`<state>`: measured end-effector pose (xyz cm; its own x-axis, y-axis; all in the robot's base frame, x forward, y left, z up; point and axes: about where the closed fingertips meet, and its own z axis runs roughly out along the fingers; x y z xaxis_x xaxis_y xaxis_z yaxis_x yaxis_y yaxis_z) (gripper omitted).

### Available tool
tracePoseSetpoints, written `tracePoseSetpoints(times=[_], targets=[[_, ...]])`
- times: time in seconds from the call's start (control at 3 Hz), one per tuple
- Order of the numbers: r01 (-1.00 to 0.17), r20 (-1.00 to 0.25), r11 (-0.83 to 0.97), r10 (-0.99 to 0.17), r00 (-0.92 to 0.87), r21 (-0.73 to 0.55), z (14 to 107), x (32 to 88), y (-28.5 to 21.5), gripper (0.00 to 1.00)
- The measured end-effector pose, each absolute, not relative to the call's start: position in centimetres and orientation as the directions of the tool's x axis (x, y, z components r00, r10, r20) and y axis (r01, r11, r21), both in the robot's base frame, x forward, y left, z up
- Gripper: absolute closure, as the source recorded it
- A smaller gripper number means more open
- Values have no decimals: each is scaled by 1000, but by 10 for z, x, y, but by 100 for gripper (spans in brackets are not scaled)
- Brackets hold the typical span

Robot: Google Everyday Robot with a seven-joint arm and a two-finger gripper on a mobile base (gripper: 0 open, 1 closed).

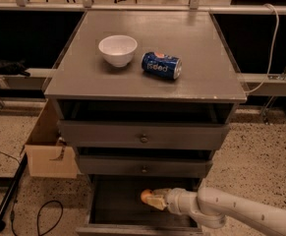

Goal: Place orange into bottom drawer

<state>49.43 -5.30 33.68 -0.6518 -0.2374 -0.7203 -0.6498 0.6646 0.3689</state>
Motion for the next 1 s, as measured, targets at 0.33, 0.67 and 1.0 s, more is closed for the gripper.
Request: tracePoseSetpoints(times=[0.33,0.67,1.0], targets=[[-687,-739,645,-272,-616,335,314,536,-42,100],[-687,-738,644,-272,-617,337,313,535,-41,100],[-685,-719,638,-285,-634,351,300,537,-38,100]])
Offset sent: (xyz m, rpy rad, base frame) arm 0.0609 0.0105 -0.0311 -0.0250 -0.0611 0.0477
